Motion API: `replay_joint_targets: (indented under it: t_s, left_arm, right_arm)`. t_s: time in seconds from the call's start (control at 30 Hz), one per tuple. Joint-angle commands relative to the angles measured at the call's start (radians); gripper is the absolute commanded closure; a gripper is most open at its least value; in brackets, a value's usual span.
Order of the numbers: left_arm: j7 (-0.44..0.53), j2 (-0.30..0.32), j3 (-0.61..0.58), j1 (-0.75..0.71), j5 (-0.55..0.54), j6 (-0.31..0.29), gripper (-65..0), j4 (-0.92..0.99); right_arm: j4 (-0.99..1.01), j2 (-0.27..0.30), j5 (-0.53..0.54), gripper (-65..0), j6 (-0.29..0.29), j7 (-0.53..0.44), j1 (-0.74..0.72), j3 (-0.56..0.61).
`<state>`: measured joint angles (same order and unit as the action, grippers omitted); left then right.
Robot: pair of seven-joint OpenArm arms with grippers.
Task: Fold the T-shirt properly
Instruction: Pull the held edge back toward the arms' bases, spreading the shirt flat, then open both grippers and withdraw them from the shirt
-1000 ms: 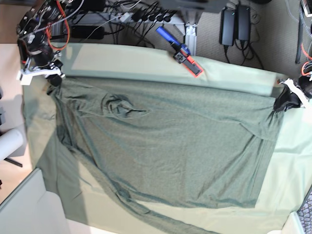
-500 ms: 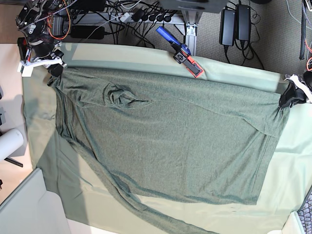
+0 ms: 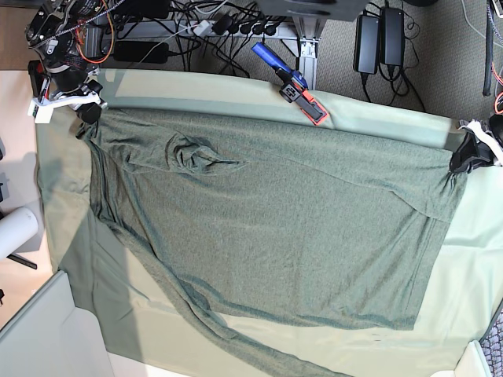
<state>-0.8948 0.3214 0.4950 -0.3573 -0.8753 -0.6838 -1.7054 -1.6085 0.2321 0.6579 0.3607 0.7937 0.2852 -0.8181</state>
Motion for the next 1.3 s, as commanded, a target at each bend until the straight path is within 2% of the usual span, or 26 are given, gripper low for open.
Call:
replay_joint_targets:
  t_s: [0.0, 0.2, 0.33, 0.37, 0.47, 0.53, 0.7, 0.9, 0.97, 1.07, 1.13, 1.27]
  left_arm:
    - [0.014, 0.018, 0.010, 0.002, -0.011, -0.014, 0.0, -0.018]
    - [0.014, 0.019, 0.010, 0.002, -0.011, -0.014, 0.0, -0.018]
    - [0.021, 0.033, 0.010, -0.010, -0.011, -0.014, 0.0, -0.018]
    - [0.023, 0.038, 0.010, -0.013, -0.011, -0.014, -2.9, -0.018]
    - [0.026, 0.048, 0.010, -0.015, -0.011, -0.014, -18.9, -0.018]
    - [0.029, 0.050, 0.010, -0.015, -0.011, -0.014, -23.1, -0.018]
    - [0.044, 0.072, 0.011, -0.014, -0.012, -0.014, -23.2, -0.018]
    - [0.085, 0.120, 0.076, -0.008, -0.040, -0.014, -23.2, -0.024]
    - [0.086, 0.137, 0.104, -0.006, -0.053, -0.014, -24.3, -0.024]
    - [0.097, 0.169, 0.116, -0.006, -0.053, -0.014, -31.0, -0.024]
    - [0.106, 0.183, 0.115, -0.006, -0.052, -0.014, -34.6, -0.024]
    - [0.113, 0.204, 0.115, -0.006, -0.049, -0.014, -34.8, -0.024]
  right_arm:
    - [-0.018, 0.020, -0.003, 0.0, 0.002, -0.027, -0.002, -0.009]
    - [-0.018, 0.020, -0.006, -0.8, 0.002, -0.027, -0.002, -0.009]
    - [-0.018, 0.020, -0.008, -21.8, 0.002, -0.027, -0.002, -0.009]
    - [-0.018, 0.020, -0.007, -25.5, 0.002, -0.030, -0.002, -0.009]
    - [-0.018, 0.020, -0.008, -31.7, 0.002, -0.037, -0.002, -0.009]
    - [-0.018, 0.020, -0.008, -31.9, 0.002, -0.038, -0.002, -0.009]
    - [-0.018, 0.026, -0.014, -31.9, 0.002, -0.049, -0.003, -0.010]
    - [-0.018, 0.075, -0.002, -32.0, 0.002, -0.062, -0.014, -0.042]
    - [-0.018, 0.092, 0.006, -35.0, 0.002, -0.064, -0.025, -0.065]
    - [-0.018, 0.113, 0.004, -42.3, 0.002, -0.064, -0.061, -0.095]
    - [-0.018, 0.127, -0.001, -43.0, 0.002, -0.064, -0.093, -0.099]
    - [-0.018, 0.147, -0.007, -43.0, 0.002, -0.064, -0.158, -0.096]
